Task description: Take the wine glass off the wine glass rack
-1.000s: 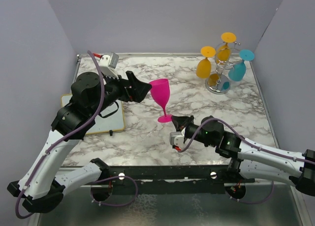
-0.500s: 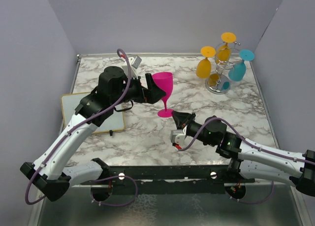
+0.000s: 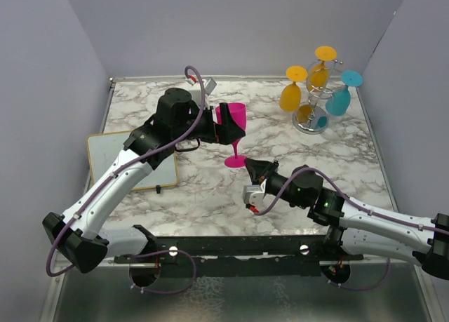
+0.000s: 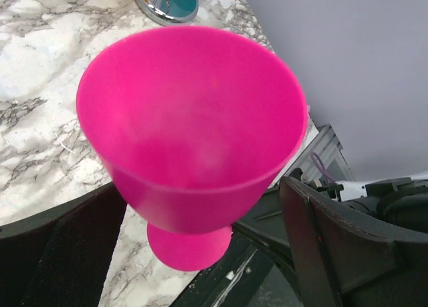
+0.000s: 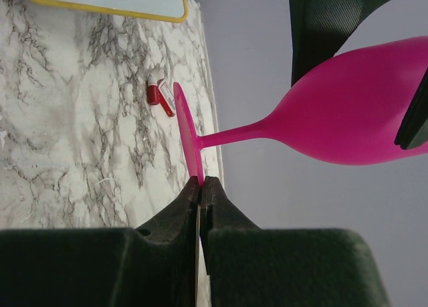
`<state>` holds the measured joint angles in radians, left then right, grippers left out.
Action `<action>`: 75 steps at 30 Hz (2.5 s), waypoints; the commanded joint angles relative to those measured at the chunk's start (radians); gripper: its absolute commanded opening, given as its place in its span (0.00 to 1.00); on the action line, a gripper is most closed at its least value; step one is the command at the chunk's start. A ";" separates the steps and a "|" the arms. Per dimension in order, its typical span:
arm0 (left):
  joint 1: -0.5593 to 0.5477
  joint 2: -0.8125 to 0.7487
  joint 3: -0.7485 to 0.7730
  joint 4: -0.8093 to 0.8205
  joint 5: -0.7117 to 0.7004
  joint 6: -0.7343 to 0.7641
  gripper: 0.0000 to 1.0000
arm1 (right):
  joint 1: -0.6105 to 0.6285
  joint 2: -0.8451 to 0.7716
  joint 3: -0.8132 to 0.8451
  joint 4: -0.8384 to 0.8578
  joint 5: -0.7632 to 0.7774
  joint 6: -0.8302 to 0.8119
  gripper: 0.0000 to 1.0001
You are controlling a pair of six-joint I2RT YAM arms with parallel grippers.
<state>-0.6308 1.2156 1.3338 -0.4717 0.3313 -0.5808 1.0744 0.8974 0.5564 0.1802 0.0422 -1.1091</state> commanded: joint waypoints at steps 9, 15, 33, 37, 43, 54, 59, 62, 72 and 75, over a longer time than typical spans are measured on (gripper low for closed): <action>-0.003 0.045 0.053 0.079 -0.013 0.046 0.95 | 0.006 0.014 0.014 0.027 -0.018 -0.006 0.01; -0.003 0.047 0.045 0.086 -0.025 0.065 0.97 | 0.006 -0.005 0.009 0.036 -0.024 -0.001 0.01; -0.003 0.030 0.034 0.102 -0.103 0.096 0.81 | 0.006 -0.002 0.024 -0.001 -0.013 -0.006 0.01; -0.003 0.020 0.033 0.116 -0.128 0.111 0.79 | 0.006 0.006 0.031 -0.005 -0.005 0.009 0.14; -0.003 0.023 0.003 0.141 -0.206 0.166 0.79 | 0.006 -0.055 0.037 -0.018 -0.030 0.057 0.93; -0.003 0.043 -0.176 0.543 -0.442 0.270 0.78 | 0.007 -0.059 0.077 0.081 0.378 0.601 1.00; -0.003 0.115 -0.256 0.829 -0.500 0.343 0.78 | -0.002 -0.063 0.000 0.227 0.687 0.684 1.00; -0.003 0.204 -0.258 0.941 -0.519 0.417 0.78 | -0.055 -0.117 -0.010 0.215 0.723 0.803 1.00; -0.003 0.561 -0.133 1.177 -0.532 0.592 0.77 | -0.309 0.105 0.176 -0.155 0.517 1.148 1.00; 0.018 0.668 -0.076 1.213 -0.561 0.617 0.76 | -0.344 0.132 0.186 -0.173 0.472 1.205 1.00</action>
<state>-0.6304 1.7885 1.1759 0.6010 -0.1822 -0.0425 0.7628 1.0077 0.7124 0.1112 0.5842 -0.0418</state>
